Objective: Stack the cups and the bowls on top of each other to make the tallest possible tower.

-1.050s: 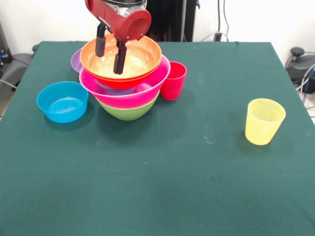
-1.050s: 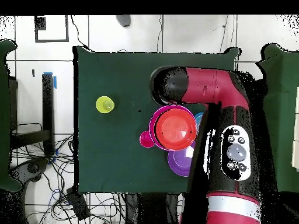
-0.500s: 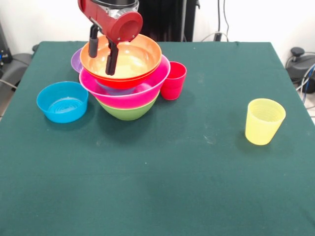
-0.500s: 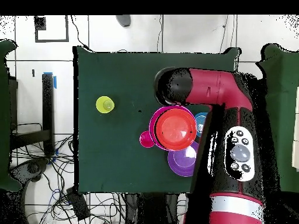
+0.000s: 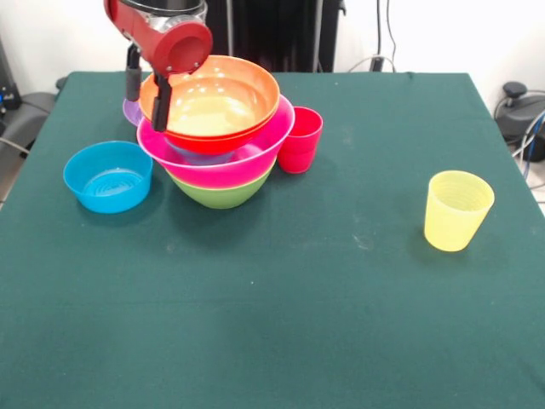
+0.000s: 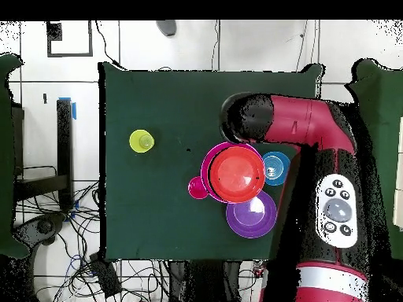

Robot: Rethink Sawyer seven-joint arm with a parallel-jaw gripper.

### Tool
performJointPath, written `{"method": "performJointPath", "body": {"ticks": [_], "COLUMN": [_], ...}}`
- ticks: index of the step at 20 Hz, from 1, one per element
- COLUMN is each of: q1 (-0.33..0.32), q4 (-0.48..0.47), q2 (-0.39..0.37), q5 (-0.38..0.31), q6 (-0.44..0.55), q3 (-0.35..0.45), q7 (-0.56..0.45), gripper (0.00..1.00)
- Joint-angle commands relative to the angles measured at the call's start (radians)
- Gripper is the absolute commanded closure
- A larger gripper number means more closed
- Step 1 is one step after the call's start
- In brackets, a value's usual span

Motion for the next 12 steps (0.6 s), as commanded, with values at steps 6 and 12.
{"method": "performJointPath", "body": {"ticks": [6, 12], "q1": [-0.022, -0.018], "q4": [0.051, 0.053], "q2": [0.058, 0.106], "q5": [-0.071, -0.072], "q6": [-0.083, -0.145], "q3": [0.056, 0.040], "q7": [-0.135, -0.074], "gripper": [0.00, 0.00]}}
